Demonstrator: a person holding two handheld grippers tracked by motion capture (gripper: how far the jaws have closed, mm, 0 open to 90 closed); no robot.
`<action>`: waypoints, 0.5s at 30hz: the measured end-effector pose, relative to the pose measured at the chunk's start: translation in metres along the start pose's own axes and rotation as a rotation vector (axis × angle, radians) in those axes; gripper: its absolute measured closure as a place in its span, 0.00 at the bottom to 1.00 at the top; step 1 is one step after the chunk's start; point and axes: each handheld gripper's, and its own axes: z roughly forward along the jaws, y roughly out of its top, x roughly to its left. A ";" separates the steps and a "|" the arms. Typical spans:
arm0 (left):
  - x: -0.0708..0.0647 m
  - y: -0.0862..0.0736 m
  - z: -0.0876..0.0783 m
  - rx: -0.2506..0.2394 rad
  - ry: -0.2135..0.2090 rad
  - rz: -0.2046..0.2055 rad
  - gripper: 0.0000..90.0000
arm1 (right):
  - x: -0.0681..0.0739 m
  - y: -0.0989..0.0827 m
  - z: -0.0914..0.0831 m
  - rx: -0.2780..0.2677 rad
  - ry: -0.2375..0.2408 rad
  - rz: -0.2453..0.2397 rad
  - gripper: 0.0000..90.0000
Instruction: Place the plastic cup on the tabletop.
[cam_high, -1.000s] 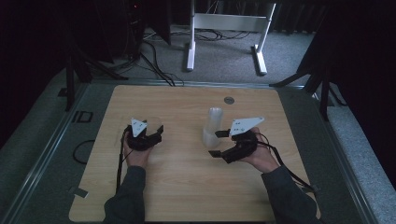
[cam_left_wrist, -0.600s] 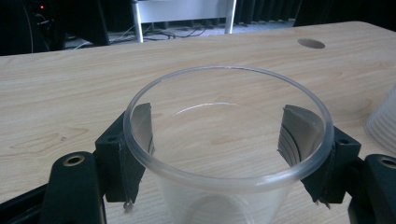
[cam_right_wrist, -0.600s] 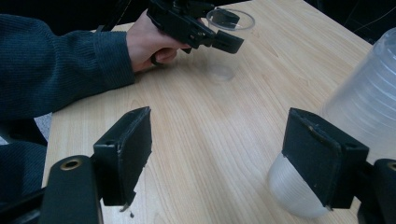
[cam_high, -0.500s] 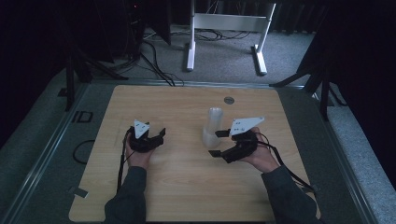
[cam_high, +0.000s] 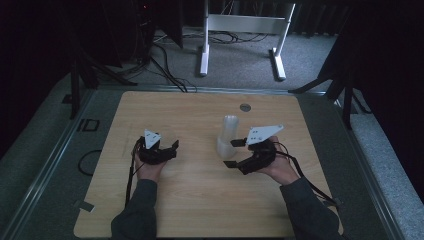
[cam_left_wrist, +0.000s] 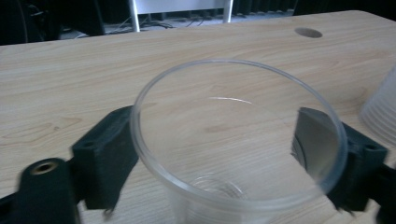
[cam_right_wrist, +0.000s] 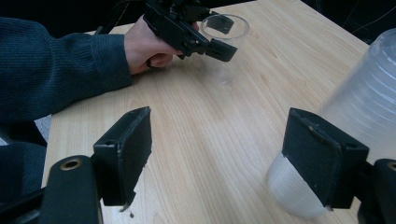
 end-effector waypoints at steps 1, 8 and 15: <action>0.000 0.000 0.000 0.006 0.007 0.003 0.15 | 0.000 0.000 0.000 -0.003 0.000 -0.001 0.26; 0.001 -0.001 -0.001 0.022 -0.026 -0.006 0.08 | 0.000 0.000 -0.001 -0.004 -0.001 -0.002 0.26; 0.000 -0.002 0.000 0.042 -0.031 -0.004 0.03 | 0.000 0.000 -0.001 -0.004 0.001 0.000 0.26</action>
